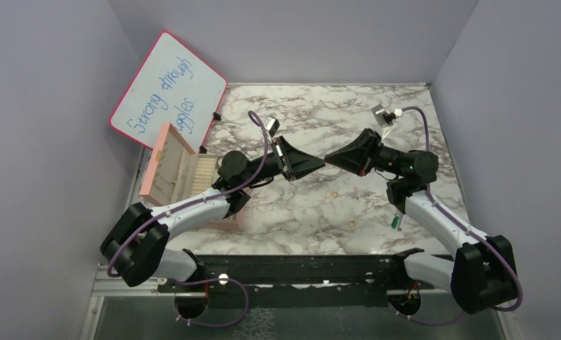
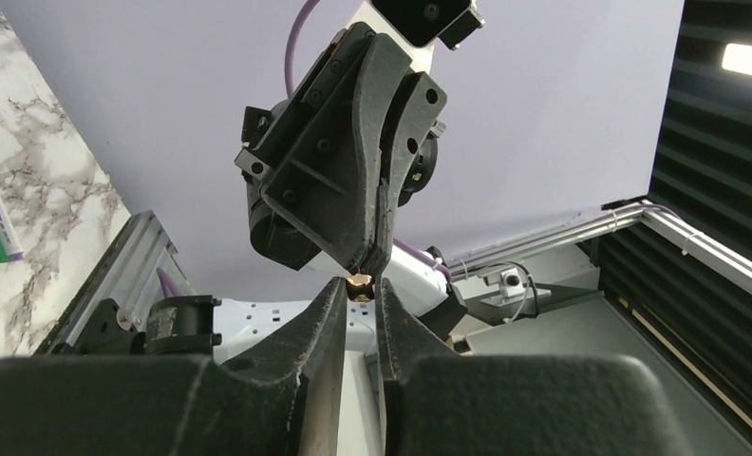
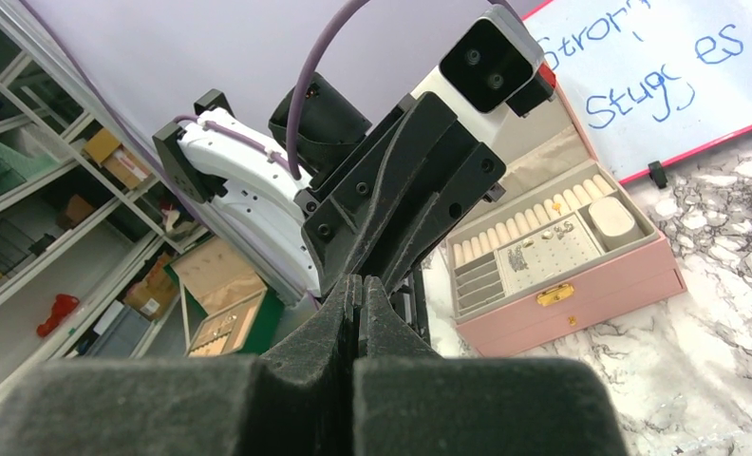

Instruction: Organize the mixed jewelry

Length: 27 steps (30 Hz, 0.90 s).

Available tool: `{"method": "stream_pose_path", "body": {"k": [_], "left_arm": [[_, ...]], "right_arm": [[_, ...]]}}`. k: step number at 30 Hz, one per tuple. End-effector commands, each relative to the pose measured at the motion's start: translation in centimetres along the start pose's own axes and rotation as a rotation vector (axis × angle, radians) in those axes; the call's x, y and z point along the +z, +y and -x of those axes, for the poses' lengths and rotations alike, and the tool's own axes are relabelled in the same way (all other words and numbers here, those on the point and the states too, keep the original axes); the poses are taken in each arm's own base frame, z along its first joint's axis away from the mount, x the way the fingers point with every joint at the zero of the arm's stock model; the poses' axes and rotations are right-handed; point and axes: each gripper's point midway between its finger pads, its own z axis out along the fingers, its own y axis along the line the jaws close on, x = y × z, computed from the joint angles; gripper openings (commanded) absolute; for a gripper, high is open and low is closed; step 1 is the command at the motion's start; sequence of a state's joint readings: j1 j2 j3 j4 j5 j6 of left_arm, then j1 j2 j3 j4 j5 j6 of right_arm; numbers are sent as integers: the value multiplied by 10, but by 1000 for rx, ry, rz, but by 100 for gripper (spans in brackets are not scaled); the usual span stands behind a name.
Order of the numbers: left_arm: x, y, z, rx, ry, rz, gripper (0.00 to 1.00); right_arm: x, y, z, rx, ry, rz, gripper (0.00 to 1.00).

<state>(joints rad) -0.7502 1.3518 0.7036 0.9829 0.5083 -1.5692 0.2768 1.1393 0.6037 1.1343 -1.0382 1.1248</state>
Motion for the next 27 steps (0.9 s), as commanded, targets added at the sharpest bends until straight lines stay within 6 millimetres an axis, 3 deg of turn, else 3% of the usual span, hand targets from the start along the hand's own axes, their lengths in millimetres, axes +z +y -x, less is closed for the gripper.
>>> {"method": "stream_pose_path", "body": {"k": [1,4,7,14,19,24,27], "left_arm": [[-2,-11,-5,39,19,-41,18],[-1,-13,-4,50,14,-47,26],[0,-15,-3,58,14,-52,27],[0,-13,-4,57,17,-48,9],[-4,-11,-3,67,7,-42,6],[-16,-6,3,105,-13,-19,6],[-26,7,7,127,-21,54,5]], "right_arm": [[4,14,7,-85,18,54,1],[4,14,6,-85,22,54,1],[3,13,5,-80,23,52,1],[3,12,3,-75,31,53,1],[3,11,3,-55,34,42,2],[4,7,10,-7,6,-26,29],[3,5,15,14,-32,-73,43]]}}
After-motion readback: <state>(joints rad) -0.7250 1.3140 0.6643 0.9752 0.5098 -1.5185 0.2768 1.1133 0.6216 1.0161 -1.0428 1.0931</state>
